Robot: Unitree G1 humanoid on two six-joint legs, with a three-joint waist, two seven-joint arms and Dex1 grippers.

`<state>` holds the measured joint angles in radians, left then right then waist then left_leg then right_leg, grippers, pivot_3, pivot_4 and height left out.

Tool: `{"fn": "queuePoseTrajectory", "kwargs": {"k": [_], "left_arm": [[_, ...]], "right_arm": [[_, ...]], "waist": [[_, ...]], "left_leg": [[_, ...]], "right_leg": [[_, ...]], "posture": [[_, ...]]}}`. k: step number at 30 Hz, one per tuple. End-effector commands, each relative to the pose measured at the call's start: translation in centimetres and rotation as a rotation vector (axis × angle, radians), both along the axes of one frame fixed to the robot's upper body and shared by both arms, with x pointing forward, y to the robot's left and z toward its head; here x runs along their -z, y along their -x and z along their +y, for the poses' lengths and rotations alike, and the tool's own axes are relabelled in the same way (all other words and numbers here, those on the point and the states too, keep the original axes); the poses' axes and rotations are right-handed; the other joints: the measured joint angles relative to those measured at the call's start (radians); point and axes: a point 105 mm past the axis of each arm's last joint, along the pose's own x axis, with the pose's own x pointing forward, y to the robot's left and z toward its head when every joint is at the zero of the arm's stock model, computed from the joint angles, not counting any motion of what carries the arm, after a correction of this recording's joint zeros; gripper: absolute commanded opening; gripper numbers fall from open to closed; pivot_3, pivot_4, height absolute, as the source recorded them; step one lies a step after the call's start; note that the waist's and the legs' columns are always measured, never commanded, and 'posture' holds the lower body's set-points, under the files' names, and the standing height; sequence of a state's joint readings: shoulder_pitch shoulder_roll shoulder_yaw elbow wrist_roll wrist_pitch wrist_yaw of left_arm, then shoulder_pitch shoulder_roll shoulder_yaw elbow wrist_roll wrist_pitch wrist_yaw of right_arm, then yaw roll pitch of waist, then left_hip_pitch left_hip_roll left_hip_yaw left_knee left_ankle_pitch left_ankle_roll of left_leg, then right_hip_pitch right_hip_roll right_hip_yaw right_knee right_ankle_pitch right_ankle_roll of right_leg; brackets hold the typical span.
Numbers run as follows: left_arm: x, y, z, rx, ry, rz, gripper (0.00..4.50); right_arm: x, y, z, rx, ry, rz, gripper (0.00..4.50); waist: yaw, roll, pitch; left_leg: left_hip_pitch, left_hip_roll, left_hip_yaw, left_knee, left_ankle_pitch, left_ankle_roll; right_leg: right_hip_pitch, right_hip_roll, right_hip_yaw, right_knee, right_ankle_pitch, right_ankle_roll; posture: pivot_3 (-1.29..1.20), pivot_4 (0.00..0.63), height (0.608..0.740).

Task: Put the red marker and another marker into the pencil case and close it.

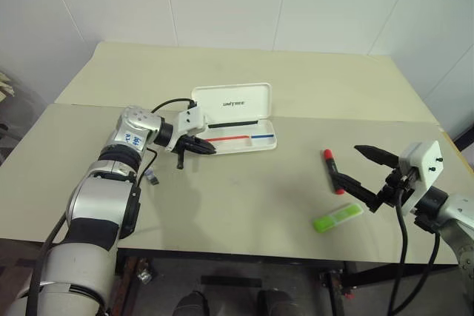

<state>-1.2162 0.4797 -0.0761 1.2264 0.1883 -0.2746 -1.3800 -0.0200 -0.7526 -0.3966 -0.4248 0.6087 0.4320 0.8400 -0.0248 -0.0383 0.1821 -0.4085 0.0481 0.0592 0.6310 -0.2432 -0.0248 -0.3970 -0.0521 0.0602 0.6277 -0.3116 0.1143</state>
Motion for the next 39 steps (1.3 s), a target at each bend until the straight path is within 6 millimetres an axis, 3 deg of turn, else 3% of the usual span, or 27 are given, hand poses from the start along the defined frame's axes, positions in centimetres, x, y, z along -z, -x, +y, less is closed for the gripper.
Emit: {"fn": "queuePoseTrajectory", "kwargs": {"k": [1, 16, 28, 39], "left_arm": [[-1.3, 1.0, 0.1, 0.080, 0.034, -0.056, 0.01], [1.0, 6.9, -1.1, 0.147, 0.022, -0.021, 0.01], [3.3, 7.7, -2.0, 0.141, -0.008, -0.006, 0.01], [3.6, 7.5, -2.3, 0.137, -0.010, 0.003, 0.01]], "right_arm": [[-1.0, 0.8, 0.4, -0.126, 0.031, -0.013, 4.50], [0.2, 1.0, 0.8, -0.345, 0.153, 0.076, 4.50], [0.3, 0.8, 0.9, -0.347, 0.158, 0.067, 4.50], [0.3, 0.9, 0.6, -0.317, 0.156, 0.059, 4.50]], "waist": [[0.000, 0.000, 0.000], [-0.002, 0.001, 0.001], [-0.002, 0.001, 0.001], [-0.002, 0.001, 0.001]], "left_leg": [[0.000, 0.000, 0.000, 0.000, 0.000, 0.000], [0.002, 0.001, 0.000, 0.005, 0.000, 0.000], [0.003, 0.001, -0.001, 0.007, 0.000, 0.000], [0.003, 0.001, -0.001, 0.007, 0.000, 0.000]], "right_leg": [[0.000, 0.000, 0.000, 0.000, 0.000, 0.000], [0.002, 0.000, 0.002, 0.006, 0.000, 0.000], [0.002, 0.000, 0.002, 0.008, -0.001, -0.002], [0.002, -0.001, 0.002, 0.008, -0.001, -0.002]], "posture": [[0.00, 0.150, 0.740], [0.00, 0.150, 0.740], [0.00, 0.150, 0.740], [0.00, 0.150, 0.740]]}}
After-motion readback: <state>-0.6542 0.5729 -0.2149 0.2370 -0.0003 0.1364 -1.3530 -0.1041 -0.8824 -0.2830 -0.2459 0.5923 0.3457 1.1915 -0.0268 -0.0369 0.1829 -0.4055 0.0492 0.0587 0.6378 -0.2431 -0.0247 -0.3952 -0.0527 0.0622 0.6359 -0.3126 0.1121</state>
